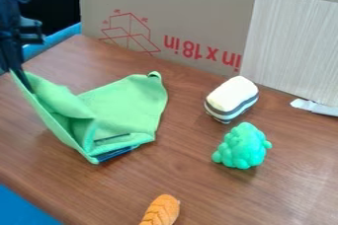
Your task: Unfold the cloth from top rigt to bottom left
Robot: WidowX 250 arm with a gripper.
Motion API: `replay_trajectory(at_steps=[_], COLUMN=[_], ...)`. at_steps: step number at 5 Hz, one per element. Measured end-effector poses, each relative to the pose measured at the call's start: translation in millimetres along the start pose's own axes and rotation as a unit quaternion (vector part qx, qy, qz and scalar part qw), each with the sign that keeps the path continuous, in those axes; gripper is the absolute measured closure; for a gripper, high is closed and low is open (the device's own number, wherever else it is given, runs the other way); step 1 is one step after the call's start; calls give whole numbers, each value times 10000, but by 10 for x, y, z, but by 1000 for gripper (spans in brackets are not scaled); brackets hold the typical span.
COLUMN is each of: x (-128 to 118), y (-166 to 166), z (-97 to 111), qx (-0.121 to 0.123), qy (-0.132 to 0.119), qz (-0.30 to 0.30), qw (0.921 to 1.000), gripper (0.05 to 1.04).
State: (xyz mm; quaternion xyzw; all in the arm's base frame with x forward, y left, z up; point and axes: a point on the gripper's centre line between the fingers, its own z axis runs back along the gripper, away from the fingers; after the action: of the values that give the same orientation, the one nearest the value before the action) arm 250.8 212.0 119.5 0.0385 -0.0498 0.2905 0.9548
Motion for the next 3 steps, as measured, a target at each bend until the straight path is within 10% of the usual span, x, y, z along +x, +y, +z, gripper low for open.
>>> replay_trajectory(at_steps=[1, 3], x=[-11, -105], y=[175, 383], z=[134, 34], qx=[-131, 729], qy=[153, 275], qz=[12, 511], qw=[9998, 9957], gripper=[1033, 1020])
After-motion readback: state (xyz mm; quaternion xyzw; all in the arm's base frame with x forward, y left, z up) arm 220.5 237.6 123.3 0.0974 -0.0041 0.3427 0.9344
